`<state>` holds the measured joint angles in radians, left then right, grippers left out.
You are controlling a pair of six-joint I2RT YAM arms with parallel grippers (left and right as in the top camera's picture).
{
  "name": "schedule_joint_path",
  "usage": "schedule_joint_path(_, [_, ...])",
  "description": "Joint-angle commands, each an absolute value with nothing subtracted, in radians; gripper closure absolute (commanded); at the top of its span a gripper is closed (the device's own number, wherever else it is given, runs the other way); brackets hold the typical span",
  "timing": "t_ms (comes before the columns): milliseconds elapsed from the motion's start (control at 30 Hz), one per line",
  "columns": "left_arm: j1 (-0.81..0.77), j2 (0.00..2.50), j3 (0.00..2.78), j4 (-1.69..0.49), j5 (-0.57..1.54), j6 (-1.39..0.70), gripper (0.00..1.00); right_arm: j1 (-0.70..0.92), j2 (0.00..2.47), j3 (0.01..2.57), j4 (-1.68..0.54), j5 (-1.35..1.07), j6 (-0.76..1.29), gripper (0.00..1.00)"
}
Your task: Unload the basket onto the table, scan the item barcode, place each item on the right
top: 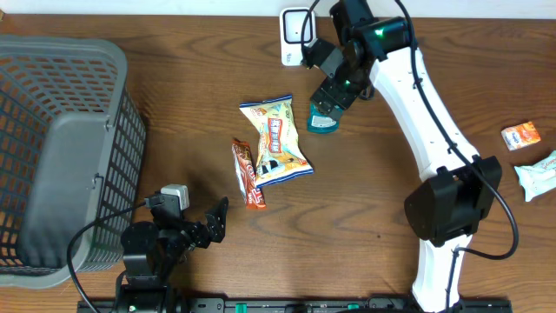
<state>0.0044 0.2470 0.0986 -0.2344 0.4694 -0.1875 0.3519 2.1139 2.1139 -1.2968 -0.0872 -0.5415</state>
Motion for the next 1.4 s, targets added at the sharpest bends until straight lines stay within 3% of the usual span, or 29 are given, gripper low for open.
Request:
schedule_joint_path(0, [0.001,0.246,0.083,-0.258,0.479,-0.197,0.02,0.332,2.148,2.131,-1.293,-0.171,-0.604,0.01])
schedule_joint_path(233, [0.001,0.246,0.083,-0.258,0.479,-0.197,0.02,0.273,2.157,2.131,-1.265,-0.379,-0.638,0.01])
schedule_joint_path(567, [0.001,0.246,0.083,-0.258,0.479,-0.197,0.02,0.218,2.227,2.13,-1.262,-0.475,-0.649,0.03])
schedule_joint_path(700, [0.001,0.246,0.083,-0.258,0.479,-0.197,0.02,0.218,2.241,2.13,-1.261,-0.515,-0.685,0.1])
schedule_joint_path(1167, [0.001,0.246,0.083,-0.258,0.479,-0.197,0.02,0.218,2.3,2.13,-1.278,-0.551,-0.706,0.14])
schedule_joint_path(1367, [0.001,0.246,0.083,-0.258,0.479,-0.197,0.02,0.22,2.304,2.129,-1.278,-0.556,-0.72,0.25])
